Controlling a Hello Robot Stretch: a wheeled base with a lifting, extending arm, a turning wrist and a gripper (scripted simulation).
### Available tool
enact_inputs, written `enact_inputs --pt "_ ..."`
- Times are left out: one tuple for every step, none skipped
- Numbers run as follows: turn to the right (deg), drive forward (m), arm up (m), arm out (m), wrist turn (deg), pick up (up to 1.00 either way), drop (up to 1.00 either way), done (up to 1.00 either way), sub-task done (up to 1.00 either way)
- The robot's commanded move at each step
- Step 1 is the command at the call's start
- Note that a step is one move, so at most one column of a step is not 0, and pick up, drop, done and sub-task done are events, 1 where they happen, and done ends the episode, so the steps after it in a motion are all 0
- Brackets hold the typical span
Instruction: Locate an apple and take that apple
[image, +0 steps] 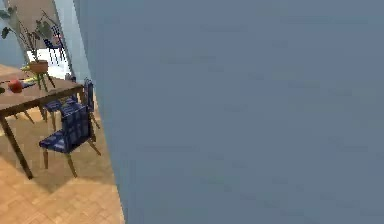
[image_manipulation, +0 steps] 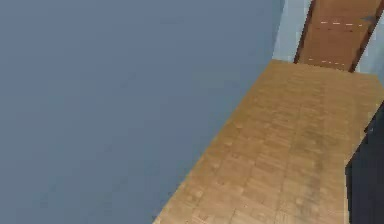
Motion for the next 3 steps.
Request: enact_inputs --pt "-45.0 0.0 0.0 0.0 0.0 0.0 0.0 0.0 0.0" --pt "-6.0 0.0 0.0 0.0 0.0 0.0 0.0 0.0 0.0" --pt "0.0 1.0 0.0 0.0 0.0 0.0 0.0 0.0 0.0"
